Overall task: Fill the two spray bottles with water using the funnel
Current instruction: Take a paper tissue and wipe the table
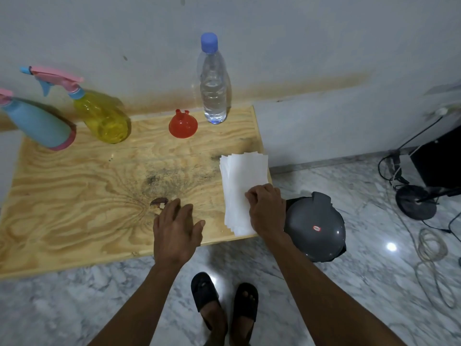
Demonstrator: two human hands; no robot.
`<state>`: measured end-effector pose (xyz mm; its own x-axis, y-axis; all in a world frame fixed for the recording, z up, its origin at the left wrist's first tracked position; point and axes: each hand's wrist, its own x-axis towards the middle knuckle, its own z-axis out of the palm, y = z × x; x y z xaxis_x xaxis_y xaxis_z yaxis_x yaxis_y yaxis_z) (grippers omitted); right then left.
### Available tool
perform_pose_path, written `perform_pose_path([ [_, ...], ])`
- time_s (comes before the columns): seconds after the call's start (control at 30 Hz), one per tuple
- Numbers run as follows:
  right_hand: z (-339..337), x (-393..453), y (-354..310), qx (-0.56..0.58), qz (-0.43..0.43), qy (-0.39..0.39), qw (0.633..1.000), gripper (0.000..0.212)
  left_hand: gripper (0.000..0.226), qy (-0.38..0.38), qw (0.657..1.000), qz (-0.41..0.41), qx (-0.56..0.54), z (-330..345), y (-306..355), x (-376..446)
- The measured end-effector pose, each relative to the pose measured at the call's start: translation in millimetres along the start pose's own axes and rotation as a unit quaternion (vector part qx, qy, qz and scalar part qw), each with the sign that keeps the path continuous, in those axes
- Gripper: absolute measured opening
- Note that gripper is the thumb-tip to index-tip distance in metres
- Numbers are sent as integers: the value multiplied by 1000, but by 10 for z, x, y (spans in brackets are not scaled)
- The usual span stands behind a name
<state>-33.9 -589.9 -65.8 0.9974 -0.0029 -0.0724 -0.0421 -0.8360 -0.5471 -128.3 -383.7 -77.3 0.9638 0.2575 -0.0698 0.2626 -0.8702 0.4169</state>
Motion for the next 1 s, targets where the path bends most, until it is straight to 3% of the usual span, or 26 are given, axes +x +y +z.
perform_pose_path([
  [0.33,3,40,118,-5,-33,4,999,12,61,7,1000,-1,-12,23,-4,1],
  [0.67,2,82,156,-79,-108,13,991,13,60,6,1000,-1,-15,31,-21,6],
  [0.8,-22,59,170,-43,-90,-11,995,29,59,6,1000,1,-12,31,-27,6],
  [0.9,13,30,214,-34,-104,23,994,13,58,8,1000,1,-14,24,-19,2],
  [1.0,44,26,233,-10,-95,51,994,10,60,6,1000,-3,-15,6,2,16],
])
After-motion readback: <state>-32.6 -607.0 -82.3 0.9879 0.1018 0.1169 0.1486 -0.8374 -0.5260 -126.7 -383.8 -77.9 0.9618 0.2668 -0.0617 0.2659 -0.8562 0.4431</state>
